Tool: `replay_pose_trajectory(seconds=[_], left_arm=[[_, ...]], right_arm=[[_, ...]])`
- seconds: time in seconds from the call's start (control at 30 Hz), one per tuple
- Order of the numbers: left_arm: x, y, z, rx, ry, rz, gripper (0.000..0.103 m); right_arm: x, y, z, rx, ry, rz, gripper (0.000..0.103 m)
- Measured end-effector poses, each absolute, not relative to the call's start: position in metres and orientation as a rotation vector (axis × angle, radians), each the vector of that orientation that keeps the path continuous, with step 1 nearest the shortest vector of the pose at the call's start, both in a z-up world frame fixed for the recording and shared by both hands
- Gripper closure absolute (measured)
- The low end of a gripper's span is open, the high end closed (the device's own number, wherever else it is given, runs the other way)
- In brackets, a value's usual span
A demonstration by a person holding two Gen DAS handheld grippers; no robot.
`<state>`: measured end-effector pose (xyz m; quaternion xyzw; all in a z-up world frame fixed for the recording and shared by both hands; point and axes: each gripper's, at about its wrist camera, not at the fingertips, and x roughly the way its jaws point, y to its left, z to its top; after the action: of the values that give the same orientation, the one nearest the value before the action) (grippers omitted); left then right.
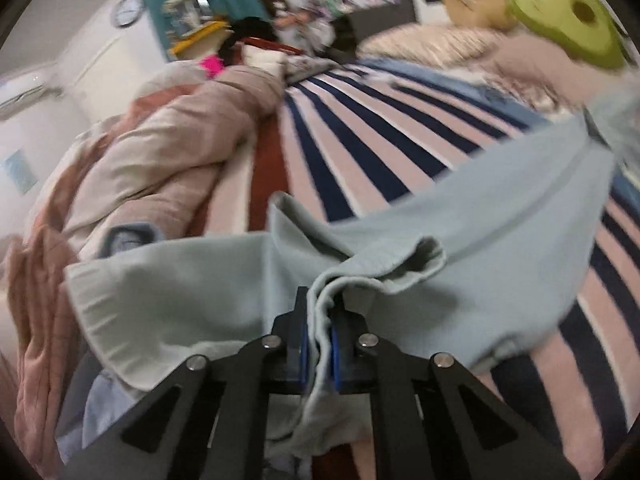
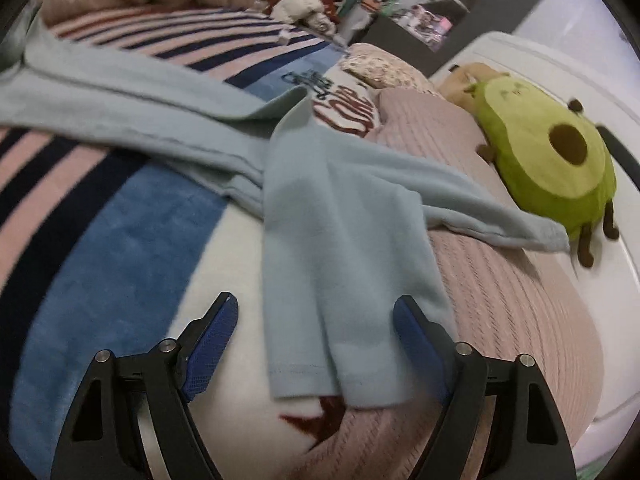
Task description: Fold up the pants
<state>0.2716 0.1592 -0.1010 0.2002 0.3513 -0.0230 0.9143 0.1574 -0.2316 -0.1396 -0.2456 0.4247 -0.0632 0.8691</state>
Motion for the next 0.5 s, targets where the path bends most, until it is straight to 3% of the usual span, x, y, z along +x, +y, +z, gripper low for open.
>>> replay_pose_trajectory(seconds=[0.03,0.07,0.1,0.13,0.2,0.5], left_arm=[[0.271,0.163,-0.097,0.404,0.699,-0.024,0.097],[0.271,0.167,-0.094,0.399,0.680,-0.004,0.097],[0.271,0.171,-0.090,0.390,0.665,0.015,0.097],[0.271,0.176,-0.086,0.376,0.651,0.035,0.097],[0.271,0.189,-0.078,0.342,0.621,0.075,0.097],[0.280,0.232,-0.049,0.266,0.538,0.242,0.097]], right_arm=[[0.159,-0.230,-0.141,-0.521,0.894,-0.124,0.047],[0.161,-0.230,-0.142,-0.534,0.905,-0.131,0.069],[0.163,-0.230,-0.142,-0.550,0.912,-0.152,0.081],[0.166,-0.230,-0.143,-0.584,0.918,-0.192,0.102],[0.169,-0.233,-0.141,-0.641,0.893,-0.257,0.099],[0.186,-0.277,-0.061,-0.404,0.767,-0.297,0.100]])
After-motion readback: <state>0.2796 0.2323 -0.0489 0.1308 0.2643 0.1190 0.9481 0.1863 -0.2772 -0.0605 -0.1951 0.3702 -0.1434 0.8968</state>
